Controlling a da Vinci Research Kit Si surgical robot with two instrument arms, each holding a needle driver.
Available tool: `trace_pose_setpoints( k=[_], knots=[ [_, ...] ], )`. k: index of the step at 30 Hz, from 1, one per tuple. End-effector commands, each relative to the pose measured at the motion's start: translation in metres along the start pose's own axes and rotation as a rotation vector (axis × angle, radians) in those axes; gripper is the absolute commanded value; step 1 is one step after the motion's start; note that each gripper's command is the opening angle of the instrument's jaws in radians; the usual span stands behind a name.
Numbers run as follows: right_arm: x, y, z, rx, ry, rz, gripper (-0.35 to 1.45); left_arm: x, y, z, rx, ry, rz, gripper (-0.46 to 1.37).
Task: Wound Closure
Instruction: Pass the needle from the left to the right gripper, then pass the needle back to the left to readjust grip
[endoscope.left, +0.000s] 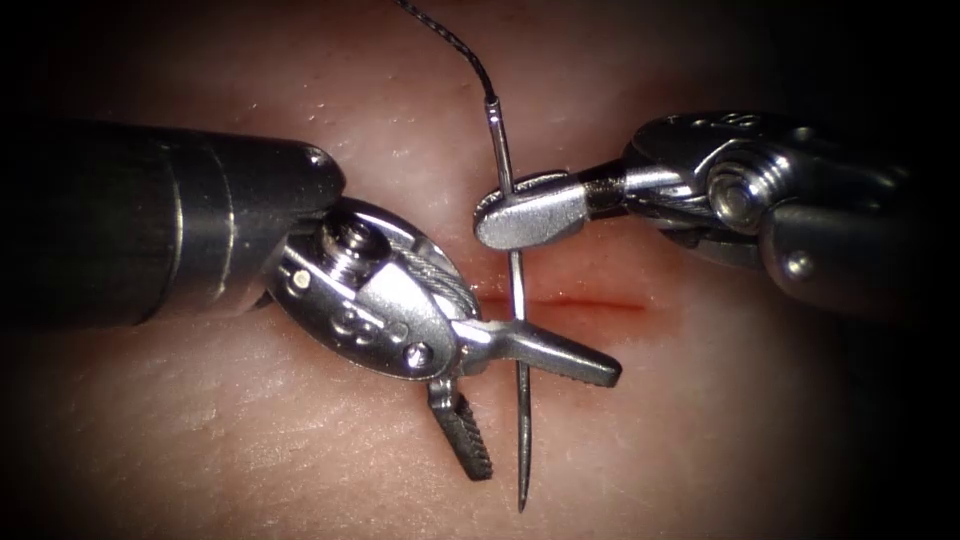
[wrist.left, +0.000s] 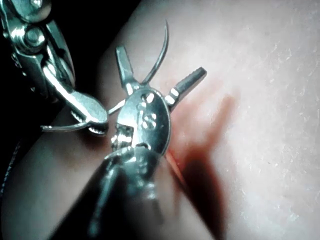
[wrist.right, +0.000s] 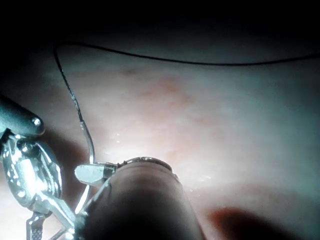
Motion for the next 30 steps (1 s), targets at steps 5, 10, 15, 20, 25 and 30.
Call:
trace_pose_setpoints(
  k=[5,10,15,20,25,30],
  knots=[
    [0.0003,0.0004,-0.0004,-0.019,0.026,0.008,-0.35,0.0003,0.0004,-0.0001,0.179,-0.126,-0.031,1.16],
    [0.0007,0.0008,-0.0012,-0.063,0.104,0.040,-0.35,0.0000,0.0005,-0.0009,0.281,-0.200,0.013,1.20],
    [0.0010,0.0011,-0.0019,-0.096,0.148,0.057,-0.35,-0.0004,0.0005,-0.0019,0.395,-0.212,-0.019,1.02],
    [0.0010,0.0016,-0.0026,-0.119,0.167,0.089,-0.35,-0.0007,0.0010,-0.0026,0.488,-0.172,-0.024,0.90],
    [0.0010,0.0017,-0.0028,-0.110,0.201,0.144,-0.35,-0.0012,0.0012,-0.0021,0.533,-0.166,0.006,0.98],
    [0.0010,0.0017,-0.0027,-0.144,0.238,0.163,-0.35,-0.0016,0.0012,-0.0015,0.560,-0.169,0.026,0.99]
  ],
)
